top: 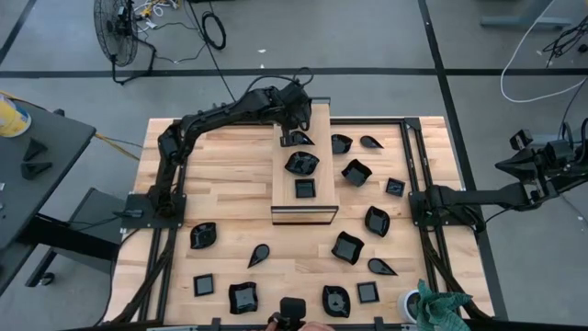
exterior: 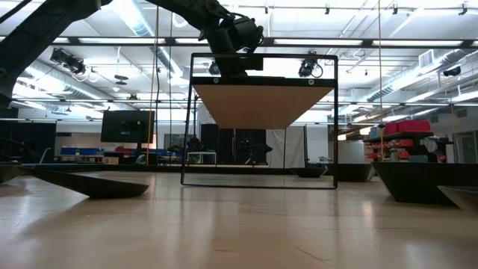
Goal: Pick & Place Mini shaped plates
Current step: Put the distorted square plate on the shelf
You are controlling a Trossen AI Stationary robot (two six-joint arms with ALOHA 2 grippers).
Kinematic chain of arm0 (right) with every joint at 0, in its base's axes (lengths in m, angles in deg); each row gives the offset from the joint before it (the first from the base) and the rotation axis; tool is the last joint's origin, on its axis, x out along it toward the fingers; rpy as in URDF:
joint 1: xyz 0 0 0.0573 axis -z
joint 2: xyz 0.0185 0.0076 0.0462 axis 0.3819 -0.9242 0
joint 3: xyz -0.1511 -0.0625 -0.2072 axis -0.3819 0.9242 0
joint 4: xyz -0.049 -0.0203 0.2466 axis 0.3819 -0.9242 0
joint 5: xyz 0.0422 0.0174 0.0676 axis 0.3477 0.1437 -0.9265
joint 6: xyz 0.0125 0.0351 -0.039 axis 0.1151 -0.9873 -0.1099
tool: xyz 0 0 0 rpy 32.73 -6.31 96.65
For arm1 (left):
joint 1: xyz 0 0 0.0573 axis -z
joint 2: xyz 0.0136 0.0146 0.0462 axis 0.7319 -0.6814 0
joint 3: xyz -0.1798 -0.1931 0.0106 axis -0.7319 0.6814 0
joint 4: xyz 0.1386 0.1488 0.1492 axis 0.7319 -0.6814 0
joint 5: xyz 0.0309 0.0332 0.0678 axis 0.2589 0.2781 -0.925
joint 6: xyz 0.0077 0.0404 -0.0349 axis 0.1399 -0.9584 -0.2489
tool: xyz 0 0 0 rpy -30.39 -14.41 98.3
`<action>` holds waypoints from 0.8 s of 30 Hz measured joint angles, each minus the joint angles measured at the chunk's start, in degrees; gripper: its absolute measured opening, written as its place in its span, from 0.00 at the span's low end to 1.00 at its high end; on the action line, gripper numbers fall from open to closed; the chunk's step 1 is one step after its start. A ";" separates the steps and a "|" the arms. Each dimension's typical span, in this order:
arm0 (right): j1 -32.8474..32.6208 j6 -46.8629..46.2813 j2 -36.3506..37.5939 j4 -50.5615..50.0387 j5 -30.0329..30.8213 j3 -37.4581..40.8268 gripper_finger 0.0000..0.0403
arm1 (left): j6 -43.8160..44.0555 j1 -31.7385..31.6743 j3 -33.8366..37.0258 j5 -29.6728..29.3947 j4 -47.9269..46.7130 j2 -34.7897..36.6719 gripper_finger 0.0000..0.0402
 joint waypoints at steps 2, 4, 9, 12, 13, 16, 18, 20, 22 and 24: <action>0.00 0.00 0.00 0.00 0.02 0.00 0.03 | 0.00 0.00 0.00 0.13 0.00 0.00 0.02; 0.00 0.00 0.00 0.00 0.02 -0.01 0.03 | -0.02 0.00 0.00 0.59 0.01 0.00 0.05; 0.00 0.00 0.00 0.00 0.01 0.00 0.03 | 0.14 0.02 0.00 0.87 0.02 0.00 0.12; 0.00 0.00 0.00 0.00 0.01 0.00 0.03 | 0.22 0.02 0.00 0.87 0.04 0.00 0.16; 0.00 0.00 0.00 0.02 0.00 0.01 0.03 | 0.22 0.02 0.00 0.87 0.04 0.00 0.17; 0.00 0.00 0.00 0.00 0.00 0.01 0.03 | 0.22 0.02 0.00 1.08 0.06 0.00 0.20; 0.00 0.00 0.00 0.00 0.01 0.01 0.03 | 0.23 0.02 0.00 1.52 0.05 0.00 0.22; 0.00 0.00 0.00 0.00 0.00 0.01 0.03 | 0.24 0.02 0.00 2.15 0.08 0.00 0.24; 0.00 0.00 0.00 0.00 0.02 -0.01 0.03 | 0.26 0.02 0.00 2.16 0.09 0.00 0.26; 0.00 0.00 0.00 0.00 0.02 0.00 0.03 | 0.25 0.02 0.00 2.16 0.11 0.00 0.29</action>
